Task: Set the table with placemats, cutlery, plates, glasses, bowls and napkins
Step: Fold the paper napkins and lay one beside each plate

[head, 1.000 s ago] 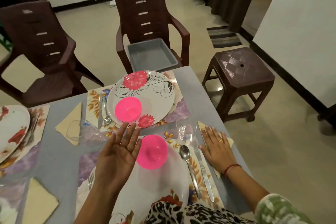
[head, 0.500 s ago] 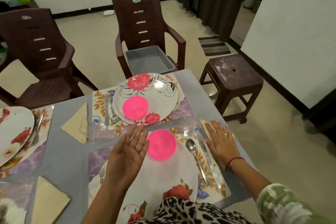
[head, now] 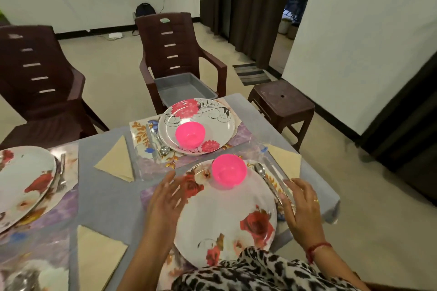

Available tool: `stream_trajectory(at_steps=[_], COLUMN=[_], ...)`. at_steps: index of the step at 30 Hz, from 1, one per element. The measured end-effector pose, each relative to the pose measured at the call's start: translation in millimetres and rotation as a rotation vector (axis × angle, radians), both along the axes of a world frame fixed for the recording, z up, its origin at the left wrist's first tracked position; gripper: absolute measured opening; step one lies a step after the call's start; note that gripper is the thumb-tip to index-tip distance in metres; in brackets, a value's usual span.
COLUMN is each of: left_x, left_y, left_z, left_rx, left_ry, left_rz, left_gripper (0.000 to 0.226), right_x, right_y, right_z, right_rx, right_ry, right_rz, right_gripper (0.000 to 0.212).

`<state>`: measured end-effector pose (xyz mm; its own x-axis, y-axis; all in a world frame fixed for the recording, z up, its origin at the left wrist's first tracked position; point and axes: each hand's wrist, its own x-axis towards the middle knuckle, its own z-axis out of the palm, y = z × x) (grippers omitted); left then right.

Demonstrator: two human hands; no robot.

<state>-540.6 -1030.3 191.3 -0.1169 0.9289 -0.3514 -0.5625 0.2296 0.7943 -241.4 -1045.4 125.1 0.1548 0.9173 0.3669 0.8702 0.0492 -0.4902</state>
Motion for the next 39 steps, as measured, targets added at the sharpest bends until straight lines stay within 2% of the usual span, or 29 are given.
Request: stream_trajectory(at_steps=[2,4,7,9,13,19,21,25,27,30,35,39], left_x=[-10.2,-20.0,-35.0,-40.3,-41.3,-39.6,-43.0,-54.8,-62.5,-67.8,-79.4,-96.3], left_y=[-9.8,-16.7,-25.0,-28.5,-32.7,-28.6,-24.1,-11.7,-5.8,-3.7,-9.1,-9.8], left_z=[-15.7,-40.0,-72.4,-88.5,-104.1,-102.6,-101.4,-93.5,-96.4,-104.2,-108.8,-114.3], left_rx=[-0.004,-0.056,-0.116,-0.158,-0.234,-0.299,-0.316,-0.429,-0.473,-0.445,-0.456,-0.463], left_ry=[0.388,0.682,0.949,1.021,1.073,1.049,1.009,0.743,0.714,0.780,0.846,0.854], left_rz=[0.047,0.074,0.059,0.011,-0.074,-0.035,-0.002,0.196,0.200,0.142,0.191,0.181], left_gripper=[0.037,0.041,0.044,0.048,0.053,0.048,0.047,0.051,0.045,0.016,0.012,0.016], right_x=[9.4,22.9,33.5,34.2,34.3,41.0,47.9,61.2,64.8,64.9,54.6,44.2], right_y=[-3.3,-5.1,-9.4,-10.4,-5.5,16.7,24.0,30.5,32.2,32.1,28.9,28.0], right_z=[-15.0,-30.3,-45.2,-48.9,-53.6,-47.0,-47.4,-45.2,-41.2,-37.8,-36.7,-39.3], right_rx=[-0.093,-0.228,-0.390,-0.464,-0.533,-0.651,-0.680,-0.614,-0.566,-0.545,-0.532,-0.521], right_ry=[0.031,0.050,-0.002,-0.051,-0.187,-0.217,-0.130,0.251,0.401,0.494,0.594,0.602], right_rz=[-0.101,-0.223,-0.273,-0.259,-0.259,-0.343,-0.370,-0.422,-0.446,-0.462,-0.452,-0.417], right_gripper=[0.036,0.030,0.029,0.026,0.026,0.026,0.026,0.014,0.012,0.014,0.013,0.014])
